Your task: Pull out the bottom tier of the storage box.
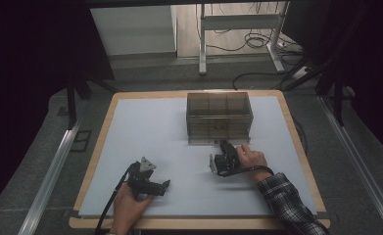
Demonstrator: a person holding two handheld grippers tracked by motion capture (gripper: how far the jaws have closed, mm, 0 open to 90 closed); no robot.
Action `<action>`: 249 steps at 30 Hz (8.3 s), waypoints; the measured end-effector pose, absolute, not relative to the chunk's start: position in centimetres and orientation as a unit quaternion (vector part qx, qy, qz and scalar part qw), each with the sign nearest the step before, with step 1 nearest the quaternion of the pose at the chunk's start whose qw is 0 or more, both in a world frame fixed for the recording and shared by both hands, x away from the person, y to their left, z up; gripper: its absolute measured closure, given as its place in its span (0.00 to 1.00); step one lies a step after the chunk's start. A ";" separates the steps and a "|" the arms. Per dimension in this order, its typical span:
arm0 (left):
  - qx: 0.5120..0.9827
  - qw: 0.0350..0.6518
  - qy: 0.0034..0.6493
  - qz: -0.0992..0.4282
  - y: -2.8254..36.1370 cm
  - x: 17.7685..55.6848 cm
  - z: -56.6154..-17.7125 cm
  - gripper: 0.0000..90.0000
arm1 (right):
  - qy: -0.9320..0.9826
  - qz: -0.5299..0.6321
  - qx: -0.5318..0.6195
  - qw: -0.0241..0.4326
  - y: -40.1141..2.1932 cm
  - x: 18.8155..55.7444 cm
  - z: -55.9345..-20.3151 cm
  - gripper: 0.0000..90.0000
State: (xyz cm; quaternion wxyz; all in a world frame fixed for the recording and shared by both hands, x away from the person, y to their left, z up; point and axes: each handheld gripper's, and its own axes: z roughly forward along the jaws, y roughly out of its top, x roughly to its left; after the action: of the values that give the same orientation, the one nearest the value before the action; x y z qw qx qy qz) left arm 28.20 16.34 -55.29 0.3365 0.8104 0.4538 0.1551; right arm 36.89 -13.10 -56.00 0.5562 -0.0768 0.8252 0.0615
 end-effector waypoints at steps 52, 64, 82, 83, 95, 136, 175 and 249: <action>0.811 0.336 0.453 0.155 16.3 28.2 -55.3 0.00 | 0.932 0.223 0.036 0.282 -17.0 41.1 -48.6 0.68; 0.811 0.336 0.453 0.155 16.3 28.2 -55.3 0.00 | 0.951 0.228 0.042 0.206 -18.8 43.8 -47.8 0.74; 0.811 0.336 0.454 0.155 16.3 28.2 -55.3 0.00 | 0.974 0.209 0.013 0.091 -19.8 48.0 -48.9 0.91; 0.811 0.336 0.454 0.155 16.3 28.2 -55.3 0.00 | 0.975 0.208 0.007 0.084 -19.8 48.3 -49.0 0.93; 0.811 0.336 0.453 0.155 16.3 28.2 -55.3 0.00 | 0.979 0.197 -0.030 0.037 -19.5 49.1 -48.8 0.98; 0.811 0.336 0.453 0.155 16.3 28.2 -55.3 0.00 | 0.977 0.204 -0.058 0.036 -20.1 43.7 -48.5 0.96; 0.811 0.336 0.454 0.155 16.3 28.2 -55.3 0.00 | 0.966 0.249 -0.015 0.072 -20.0 42.2 -47.9 0.69; 0.811 0.335 0.453 0.156 16.3 28.2 -55.3 0.00 | 0.918 0.345 0.143 0.135 -23.1 34.0 -49.5 0.18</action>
State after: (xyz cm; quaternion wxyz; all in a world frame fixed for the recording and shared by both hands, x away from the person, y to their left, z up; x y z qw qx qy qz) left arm 28.21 16.35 -55.28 0.3354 0.8110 0.4533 0.1558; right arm 34.00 -23.08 -49.48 0.1350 0.1430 0.9179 0.3447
